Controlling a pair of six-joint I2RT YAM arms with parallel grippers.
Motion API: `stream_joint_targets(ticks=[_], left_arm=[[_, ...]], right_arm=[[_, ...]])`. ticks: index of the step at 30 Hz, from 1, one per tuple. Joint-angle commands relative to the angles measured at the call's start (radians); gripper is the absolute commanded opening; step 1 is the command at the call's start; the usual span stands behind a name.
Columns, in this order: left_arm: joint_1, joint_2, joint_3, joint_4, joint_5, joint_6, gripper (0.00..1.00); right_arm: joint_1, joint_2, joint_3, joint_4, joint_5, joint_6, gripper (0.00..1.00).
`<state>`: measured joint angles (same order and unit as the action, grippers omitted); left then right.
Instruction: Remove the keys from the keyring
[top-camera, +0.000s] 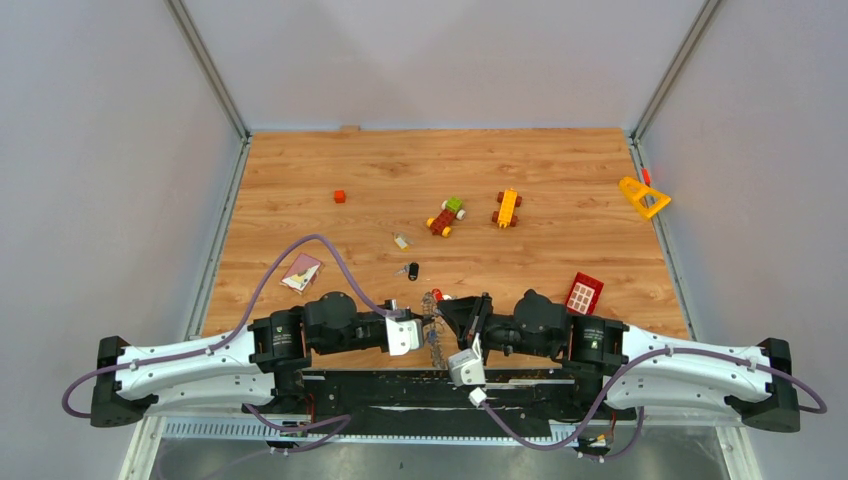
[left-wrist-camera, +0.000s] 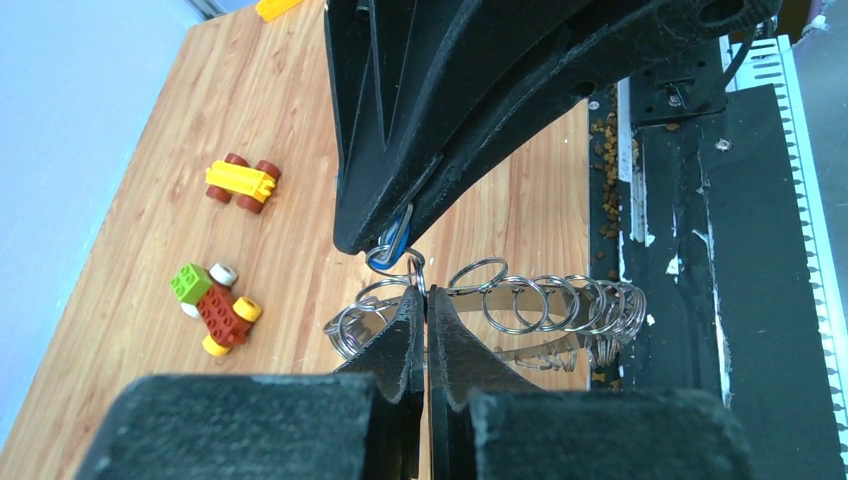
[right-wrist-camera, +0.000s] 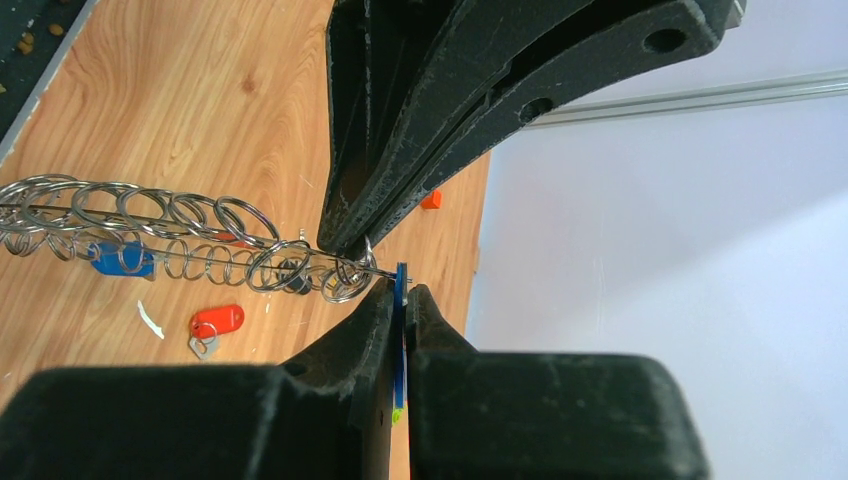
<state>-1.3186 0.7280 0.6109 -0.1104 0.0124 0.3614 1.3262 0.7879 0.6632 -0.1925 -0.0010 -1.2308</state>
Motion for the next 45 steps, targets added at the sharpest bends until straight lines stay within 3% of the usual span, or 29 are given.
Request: stream_joint_targets(ticks=[1,31,45], left_arm=[[-0.010,-0.011,0.030,0.029,0.073,-0.006,0.00],[-0.010,-0.060,-0.003,0.038,0.024,-0.013,0.00],[-0.010,-0.212,-0.156,0.232,0.022,0.057,0.00]], right_arm=[[0.001,-0.022,0.000,0.123,0.121,-0.052,0.00],[0.023,-0.131,-0.033,0.166,0.055,0.010,0.00],[0.023,-0.166,-0.090,0.260,-0.041,0.129,0.00]])
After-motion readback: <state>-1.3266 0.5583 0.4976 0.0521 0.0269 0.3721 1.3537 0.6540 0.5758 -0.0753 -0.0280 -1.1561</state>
